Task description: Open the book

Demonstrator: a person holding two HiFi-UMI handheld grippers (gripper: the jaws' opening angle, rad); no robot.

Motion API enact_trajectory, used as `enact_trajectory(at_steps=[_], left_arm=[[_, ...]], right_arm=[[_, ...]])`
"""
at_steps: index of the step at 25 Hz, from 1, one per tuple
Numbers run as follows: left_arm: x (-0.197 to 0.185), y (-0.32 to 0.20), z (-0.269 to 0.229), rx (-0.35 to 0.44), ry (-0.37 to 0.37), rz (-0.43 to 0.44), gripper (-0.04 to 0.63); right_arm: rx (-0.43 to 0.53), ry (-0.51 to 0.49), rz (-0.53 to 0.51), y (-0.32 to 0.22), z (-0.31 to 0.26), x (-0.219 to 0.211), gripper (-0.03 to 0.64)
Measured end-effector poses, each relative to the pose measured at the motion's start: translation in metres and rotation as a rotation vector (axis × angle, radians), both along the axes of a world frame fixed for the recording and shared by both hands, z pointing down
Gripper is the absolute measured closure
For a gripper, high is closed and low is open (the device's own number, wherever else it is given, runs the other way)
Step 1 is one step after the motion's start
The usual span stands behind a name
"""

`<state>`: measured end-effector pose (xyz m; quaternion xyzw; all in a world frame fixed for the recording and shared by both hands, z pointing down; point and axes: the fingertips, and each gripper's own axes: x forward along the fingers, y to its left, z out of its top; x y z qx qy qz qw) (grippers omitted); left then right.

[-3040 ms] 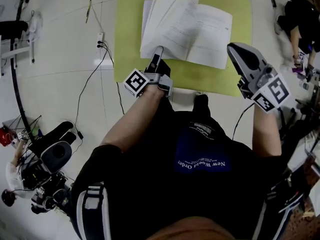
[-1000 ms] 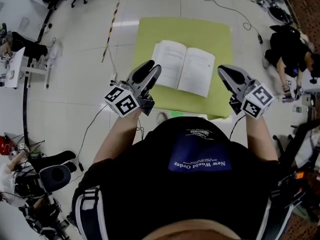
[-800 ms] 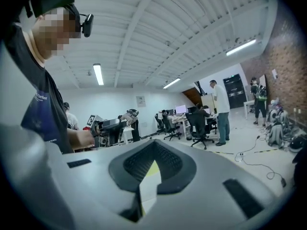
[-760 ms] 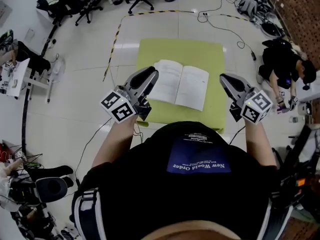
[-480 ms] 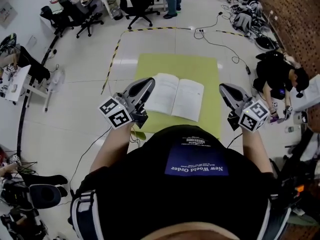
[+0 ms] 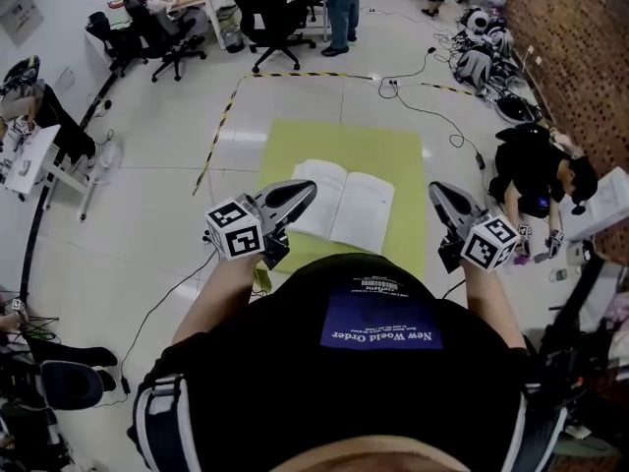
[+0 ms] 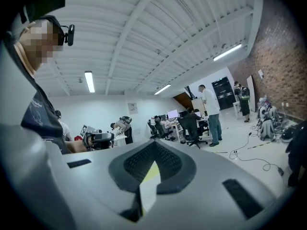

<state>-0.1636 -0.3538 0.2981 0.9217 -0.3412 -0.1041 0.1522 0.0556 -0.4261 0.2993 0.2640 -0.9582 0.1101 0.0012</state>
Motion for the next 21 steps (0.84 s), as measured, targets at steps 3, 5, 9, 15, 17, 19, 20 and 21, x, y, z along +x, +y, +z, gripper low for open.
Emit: enact_trajectory(at_steps=[3, 5, 9, 15, 17, 19, 20, 21], left_arm=[[-0.002, -0.001, -0.002, 0.002, 0.013, -0.007, 0.589], [-0.003, -0.002, 0.0, -0.003, 0.002, -0.009, 0.589], [-0.008, 0.0, 0.008, -0.028, -0.01, -0.018, 0.589], [-0.01, -0.004, 0.014, -0.045, -0.014, -0.013, 0.589], [-0.009, -0.005, 0.016, -0.042, -0.021, -0.008, 0.589], [-0.008, -0.007, 0.016, -0.042, -0.02, -0.006, 0.589], [-0.008, -0.008, 0.016, -0.042, -0.017, -0.005, 0.589], [-0.007, -0.009, 0.016, -0.043, -0.014, -0.003, 0.589]], right_arm=[[0.009, 0.007, -0.025, 0.004, 0.0, -0.009, 0.63], [0.013, 0.015, -0.044, 0.008, 0.002, -0.015, 0.63], [0.014, 0.052, -0.057, 0.013, 0.007, -0.021, 0.63], [0.026, 0.062, -0.067, 0.009, 0.006, -0.028, 0.63], [0.029, 0.068, -0.069, 0.009, 0.008, -0.03, 0.63], [0.029, 0.069, -0.069, 0.007, 0.008, -0.03, 0.63], [0.028, 0.071, -0.07, 0.006, 0.008, -0.03, 0.63], [0.028, 0.073, -0.071, 0.005, 0.008, -0.03, 0.63]])
